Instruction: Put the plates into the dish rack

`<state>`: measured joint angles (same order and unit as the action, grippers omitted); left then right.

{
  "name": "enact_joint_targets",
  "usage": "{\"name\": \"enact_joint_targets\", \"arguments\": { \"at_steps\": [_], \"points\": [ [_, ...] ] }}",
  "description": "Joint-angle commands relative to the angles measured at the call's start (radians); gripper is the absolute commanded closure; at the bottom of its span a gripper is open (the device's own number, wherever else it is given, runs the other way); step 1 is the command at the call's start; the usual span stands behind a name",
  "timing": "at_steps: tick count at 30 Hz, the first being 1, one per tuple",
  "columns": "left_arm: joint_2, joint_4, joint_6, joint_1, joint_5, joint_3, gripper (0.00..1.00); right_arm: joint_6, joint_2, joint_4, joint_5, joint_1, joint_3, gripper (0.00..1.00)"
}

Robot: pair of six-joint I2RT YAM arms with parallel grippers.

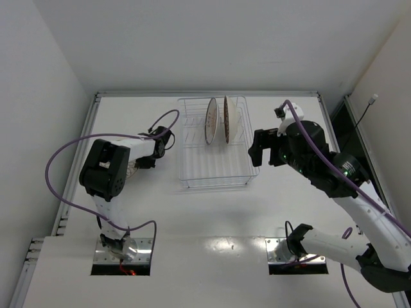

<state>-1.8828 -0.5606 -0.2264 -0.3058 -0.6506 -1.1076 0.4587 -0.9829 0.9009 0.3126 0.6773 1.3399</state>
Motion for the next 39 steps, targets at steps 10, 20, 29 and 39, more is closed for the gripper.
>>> {"name": "enact_joint_targets", "arguments": {
  "at_steps": [10, 20, 29, 39],
  "points": [
    [0.318, -0.113, -0.142, -0.012, 0.173, -0.265, 1.00, 0.032, 0.030, -0.019, 0.016, -0.002, -0.002, 0.01],
    [0.459, 0.048, -0.223, -0.012, 0.609, -0.620, 1.00, 0.032, 0.072, -0.030, 0.025, -0.002, -0.041, 0.01],
    [0.409, 0.557, -0.436, -0.012, 1.029, -0.551, 1.00, 0.023, 0.116, -0.011, 0.065, -0.002, -0.079, 0.01],
    [0.280, 0.749, -0.542, -0.044, 1.088, -0.492, 1.00, 0.023, 0.139, -0.002, 0.040, -0.002, -0.110, 0.01]
  ]
}}
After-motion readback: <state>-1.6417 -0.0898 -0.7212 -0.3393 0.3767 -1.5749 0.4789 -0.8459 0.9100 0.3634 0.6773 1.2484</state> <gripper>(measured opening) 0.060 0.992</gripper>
